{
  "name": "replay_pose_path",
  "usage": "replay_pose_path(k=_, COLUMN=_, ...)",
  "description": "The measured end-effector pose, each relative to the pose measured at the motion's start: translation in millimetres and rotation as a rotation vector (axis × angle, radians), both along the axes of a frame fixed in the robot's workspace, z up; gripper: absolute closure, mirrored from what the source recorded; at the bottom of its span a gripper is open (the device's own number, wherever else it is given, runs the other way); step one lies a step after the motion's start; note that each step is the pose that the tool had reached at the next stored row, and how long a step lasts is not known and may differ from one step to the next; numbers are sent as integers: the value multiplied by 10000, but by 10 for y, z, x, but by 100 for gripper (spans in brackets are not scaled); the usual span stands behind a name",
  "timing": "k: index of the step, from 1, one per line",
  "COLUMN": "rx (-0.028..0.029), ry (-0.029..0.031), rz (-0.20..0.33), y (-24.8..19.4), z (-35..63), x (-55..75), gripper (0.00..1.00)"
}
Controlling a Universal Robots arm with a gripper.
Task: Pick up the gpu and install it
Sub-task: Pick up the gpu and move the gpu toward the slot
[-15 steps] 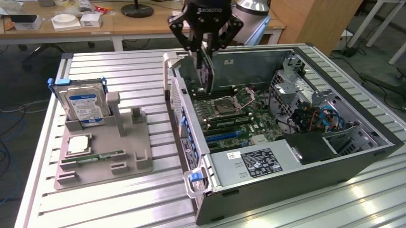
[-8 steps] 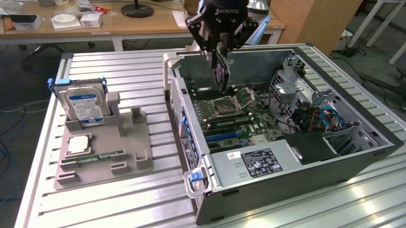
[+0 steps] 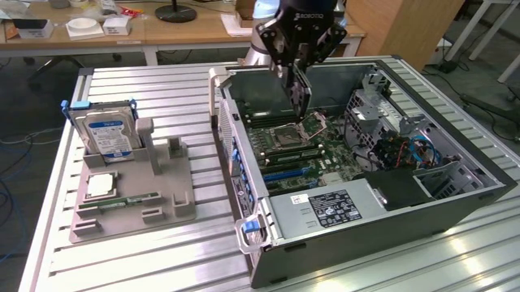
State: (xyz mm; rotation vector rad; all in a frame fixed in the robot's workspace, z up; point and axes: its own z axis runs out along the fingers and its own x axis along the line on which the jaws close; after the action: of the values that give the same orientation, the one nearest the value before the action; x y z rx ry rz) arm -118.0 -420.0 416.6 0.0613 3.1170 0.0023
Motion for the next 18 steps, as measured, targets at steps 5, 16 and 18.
replay_pose_path(k=5, rx=0, ry=0, rz=1, y=0, z=-17, x=175, gripper=73)
replay_pose_path(k=16, rx=0, ry=0, rz=0, y=0, z=-42, x=571, gripper=73)
replay_pose_path(k=18, rx=0, ry=0, rz=1, y=0, z=-45, x=634, gripper=73)
